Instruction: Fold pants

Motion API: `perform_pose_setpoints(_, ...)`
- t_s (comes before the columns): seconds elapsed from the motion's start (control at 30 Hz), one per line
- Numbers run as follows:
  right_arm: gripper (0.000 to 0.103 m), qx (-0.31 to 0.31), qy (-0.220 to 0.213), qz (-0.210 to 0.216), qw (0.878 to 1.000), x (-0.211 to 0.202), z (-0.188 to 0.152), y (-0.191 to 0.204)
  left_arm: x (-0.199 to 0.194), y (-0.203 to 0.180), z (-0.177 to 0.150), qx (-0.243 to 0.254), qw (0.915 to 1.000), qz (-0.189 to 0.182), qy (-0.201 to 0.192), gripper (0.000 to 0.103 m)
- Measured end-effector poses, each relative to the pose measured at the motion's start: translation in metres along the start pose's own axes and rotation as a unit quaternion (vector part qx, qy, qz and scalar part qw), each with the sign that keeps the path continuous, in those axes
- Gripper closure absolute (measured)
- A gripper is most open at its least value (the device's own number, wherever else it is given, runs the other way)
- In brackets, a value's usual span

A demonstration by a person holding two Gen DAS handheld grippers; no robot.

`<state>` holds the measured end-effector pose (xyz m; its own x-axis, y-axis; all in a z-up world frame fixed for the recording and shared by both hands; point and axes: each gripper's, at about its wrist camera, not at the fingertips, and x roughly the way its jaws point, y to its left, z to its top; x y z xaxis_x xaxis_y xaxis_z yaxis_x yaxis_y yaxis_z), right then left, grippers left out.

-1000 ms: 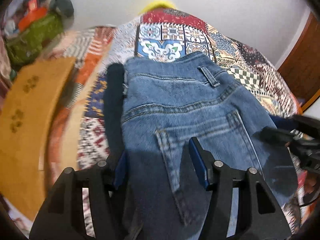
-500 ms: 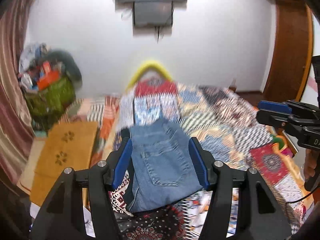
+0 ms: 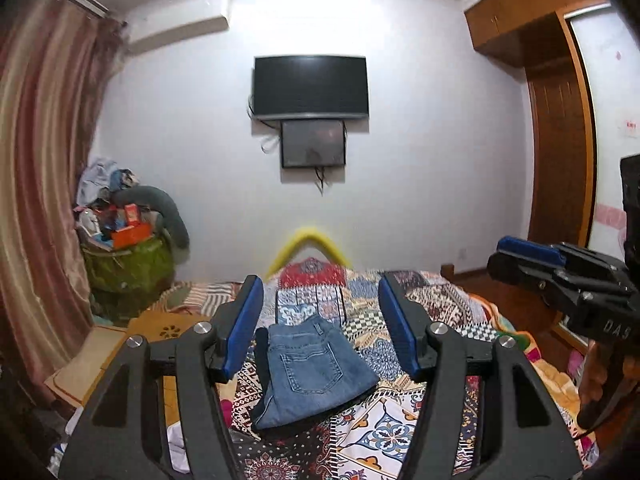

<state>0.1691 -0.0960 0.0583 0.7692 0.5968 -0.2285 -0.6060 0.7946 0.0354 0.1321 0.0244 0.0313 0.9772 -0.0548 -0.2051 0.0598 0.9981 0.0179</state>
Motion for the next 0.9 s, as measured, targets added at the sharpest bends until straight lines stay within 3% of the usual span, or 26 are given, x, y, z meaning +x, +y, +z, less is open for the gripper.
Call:
perform_pose_setpoints(0.1,0.061,-0.007,-0.01,-0.011,1.0,-0.01,-0.005,0.012,-0.014,0.001,-0.006,-0.009,0.9998,0.009,-0.014,0.025)
perform_pose_setpoints(0.2,0.037,-0.002,-0.017,-0.016,1.0,-0.013,-0.008,0.018,-0.024,0.001,-0.012,-0.006,0.9996,0.016,-0.021,0.013)
perform_pose_setpoints(0.3,0.021,-0.006,-0.022,-0.031,0.999,-0.016,-0.009,0.022,-0.026,0.002,-0.018,-0.008,0.9996,0.019,-0.02,0.001)
perform_pose_setpoints(0.43,0.011,-0.002,-0.024,-0.041,0.999,-0.02,-0.008,0.024,-0.029,0.006,-0.025,-0.015,0.9993,0.024,-0.023,0.0)
perform_pose_setpoints(0.5,0.0,0.005,-0.025,-0.047,0.999,-0.018,-0.009,0.022,-0.029,0.007,-0.027,-0.02,0.9993,0.023,-0.023,0.0)
perform_pose_setpoints(0.9,0.0,0.019,-0.019,-0.054,0.998,-0.025,-0.024,0.02,-0.029,0.004,-0.033,-0.021,0.9993,0.023,-0.023,0.0)
